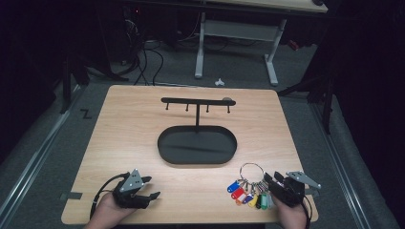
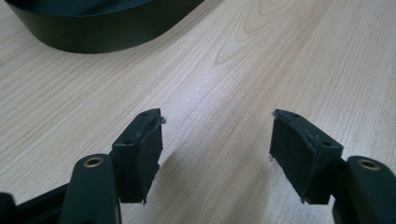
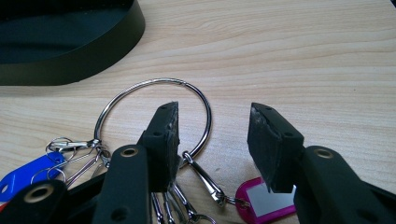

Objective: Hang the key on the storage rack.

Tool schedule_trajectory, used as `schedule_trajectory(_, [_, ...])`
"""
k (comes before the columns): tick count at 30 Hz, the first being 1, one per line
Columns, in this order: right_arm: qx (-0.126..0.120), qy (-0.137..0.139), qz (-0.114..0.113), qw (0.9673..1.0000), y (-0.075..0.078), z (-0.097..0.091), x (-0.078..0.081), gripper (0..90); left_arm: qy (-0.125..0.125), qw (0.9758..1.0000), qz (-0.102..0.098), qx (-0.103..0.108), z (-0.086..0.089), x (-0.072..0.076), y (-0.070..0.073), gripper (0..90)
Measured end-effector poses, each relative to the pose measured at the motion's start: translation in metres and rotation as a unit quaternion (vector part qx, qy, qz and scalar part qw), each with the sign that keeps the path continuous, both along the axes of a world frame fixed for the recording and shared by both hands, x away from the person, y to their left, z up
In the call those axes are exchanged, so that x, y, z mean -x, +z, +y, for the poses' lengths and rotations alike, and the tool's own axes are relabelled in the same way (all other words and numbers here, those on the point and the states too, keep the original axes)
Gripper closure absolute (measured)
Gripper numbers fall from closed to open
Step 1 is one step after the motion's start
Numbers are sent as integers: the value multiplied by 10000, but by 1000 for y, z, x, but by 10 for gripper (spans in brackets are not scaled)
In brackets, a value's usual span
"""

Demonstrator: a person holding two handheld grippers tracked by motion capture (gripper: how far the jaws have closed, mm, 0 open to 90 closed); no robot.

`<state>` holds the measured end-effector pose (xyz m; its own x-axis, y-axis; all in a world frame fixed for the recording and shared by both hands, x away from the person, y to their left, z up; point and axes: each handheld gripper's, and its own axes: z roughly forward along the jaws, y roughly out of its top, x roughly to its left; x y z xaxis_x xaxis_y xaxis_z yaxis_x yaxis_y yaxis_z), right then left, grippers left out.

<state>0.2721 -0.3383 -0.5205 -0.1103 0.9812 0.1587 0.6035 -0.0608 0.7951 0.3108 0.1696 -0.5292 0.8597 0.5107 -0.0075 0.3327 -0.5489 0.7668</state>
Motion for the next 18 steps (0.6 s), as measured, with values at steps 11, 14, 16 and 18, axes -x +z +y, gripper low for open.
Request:
schedule_trajectory(11, [-16, -10, 7, 10000, 0, 0, 0, 541, 22, 10000, -4, 13, 0, 0, 0, 348])
schedule_trajectory(14, [1, 17, 0, 10000, 0, 1, 0, 542, 31, 10000, -6, 27, 0, 0, 0, 348])
schedule_trajectory(16, [19, 33, -5, 10000, 0, 1, 0, 542, 45, 10000, -5, 33, 0, 0, 0, 348])
schedule_trajectory(18, [33, 48, -13, 10000, 0, 2, -1, 542, 51, 10000, 21, 50, 1, -1, 1, 349])
